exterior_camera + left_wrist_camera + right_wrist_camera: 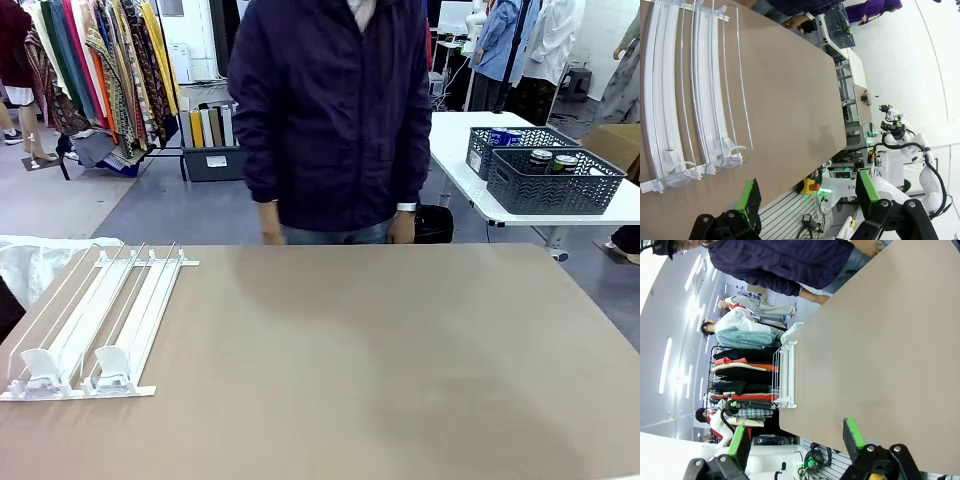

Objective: Retrieve and store the cans from the dispenser.
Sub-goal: Pick up one can from the Automatic Can Dispenser and place it in the middle of the table.

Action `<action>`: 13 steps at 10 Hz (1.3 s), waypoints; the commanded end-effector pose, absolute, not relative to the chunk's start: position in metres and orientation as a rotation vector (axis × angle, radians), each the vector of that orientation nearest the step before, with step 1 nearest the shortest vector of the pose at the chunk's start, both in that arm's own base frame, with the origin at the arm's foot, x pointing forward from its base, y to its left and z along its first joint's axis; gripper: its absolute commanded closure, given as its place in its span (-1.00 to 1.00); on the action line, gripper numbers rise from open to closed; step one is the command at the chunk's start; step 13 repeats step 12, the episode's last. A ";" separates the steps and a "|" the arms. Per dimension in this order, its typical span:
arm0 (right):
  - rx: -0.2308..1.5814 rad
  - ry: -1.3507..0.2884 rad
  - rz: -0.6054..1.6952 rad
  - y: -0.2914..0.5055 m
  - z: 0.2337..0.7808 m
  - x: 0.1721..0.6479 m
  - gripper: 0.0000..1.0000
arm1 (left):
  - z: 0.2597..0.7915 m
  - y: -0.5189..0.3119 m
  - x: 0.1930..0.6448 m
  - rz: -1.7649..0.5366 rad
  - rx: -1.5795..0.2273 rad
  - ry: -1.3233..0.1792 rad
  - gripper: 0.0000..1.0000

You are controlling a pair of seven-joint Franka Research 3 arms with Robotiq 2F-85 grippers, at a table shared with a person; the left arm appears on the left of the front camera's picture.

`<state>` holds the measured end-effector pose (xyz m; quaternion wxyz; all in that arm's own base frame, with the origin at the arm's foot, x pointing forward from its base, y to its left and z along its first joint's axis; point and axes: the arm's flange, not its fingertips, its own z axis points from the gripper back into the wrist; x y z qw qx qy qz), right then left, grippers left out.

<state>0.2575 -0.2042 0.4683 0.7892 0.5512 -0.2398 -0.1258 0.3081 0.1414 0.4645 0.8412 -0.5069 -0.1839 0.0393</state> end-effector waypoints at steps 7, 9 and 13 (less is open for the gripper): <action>1.194 -0.533 -0.254 -0.205 0.469 0.258 -1.00 | 0.465 0.144 0.307 0.062 -1.066 -0.389 -1.00; 1.194 -0.533 -0.254 -0.205 0.469 0.258 -1.00 | 0.465 0.144 0.307 0.062 -1.066 -0.389 -1.00; 1.194 -0.533 -0.254 -0.205 0.469 0.258 -1.00 | 0.465 0.144 0.307 0.062 -1.066 -0.389 -1.00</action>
